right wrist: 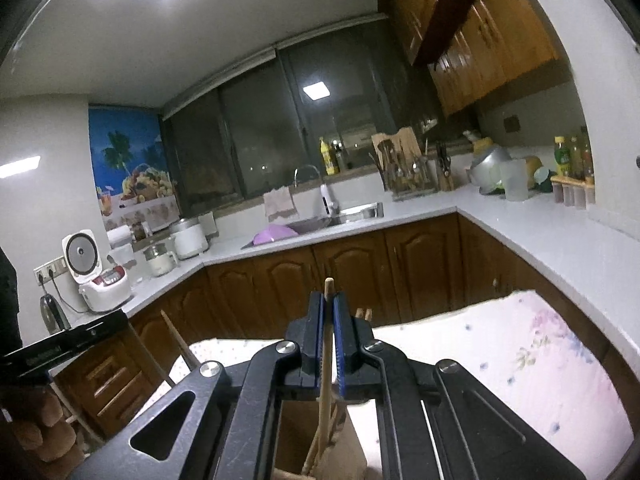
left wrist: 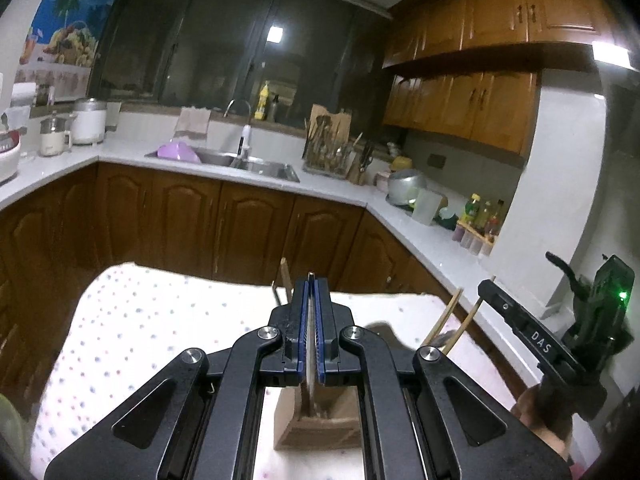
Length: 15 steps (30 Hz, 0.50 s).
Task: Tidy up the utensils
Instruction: 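Lift both chopsticks and carry them above the wooden holder, then lower the chopsticks into the holder and open both tools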
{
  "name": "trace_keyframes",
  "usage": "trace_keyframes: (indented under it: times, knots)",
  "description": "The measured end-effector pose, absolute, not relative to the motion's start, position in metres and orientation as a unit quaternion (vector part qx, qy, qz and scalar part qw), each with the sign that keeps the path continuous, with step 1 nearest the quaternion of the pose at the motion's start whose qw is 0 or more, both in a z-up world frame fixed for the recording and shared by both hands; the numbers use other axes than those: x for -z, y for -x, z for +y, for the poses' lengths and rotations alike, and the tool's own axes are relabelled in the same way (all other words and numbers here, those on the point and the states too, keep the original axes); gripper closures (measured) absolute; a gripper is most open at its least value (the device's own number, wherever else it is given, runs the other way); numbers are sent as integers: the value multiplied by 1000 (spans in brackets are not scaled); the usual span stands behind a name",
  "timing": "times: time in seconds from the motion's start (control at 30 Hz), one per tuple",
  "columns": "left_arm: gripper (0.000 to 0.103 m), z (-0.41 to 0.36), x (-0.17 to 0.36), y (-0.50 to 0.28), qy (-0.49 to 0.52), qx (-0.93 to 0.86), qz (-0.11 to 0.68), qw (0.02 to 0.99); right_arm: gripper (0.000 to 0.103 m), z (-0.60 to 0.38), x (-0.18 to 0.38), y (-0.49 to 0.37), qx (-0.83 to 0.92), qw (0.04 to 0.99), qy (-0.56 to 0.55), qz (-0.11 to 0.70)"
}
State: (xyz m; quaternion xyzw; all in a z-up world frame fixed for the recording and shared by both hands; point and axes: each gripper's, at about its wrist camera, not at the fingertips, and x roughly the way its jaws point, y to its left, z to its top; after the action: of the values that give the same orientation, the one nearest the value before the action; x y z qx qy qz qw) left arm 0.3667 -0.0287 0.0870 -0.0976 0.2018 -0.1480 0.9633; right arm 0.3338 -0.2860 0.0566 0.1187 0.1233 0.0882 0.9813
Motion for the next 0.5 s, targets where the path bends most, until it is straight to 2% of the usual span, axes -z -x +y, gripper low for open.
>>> trace_keyframes:
  times: [0.5]
  knots:
    - [100,-23,-61,-371,102,138,232,957,97,-285,-47,-333,-86,977,-110,160]
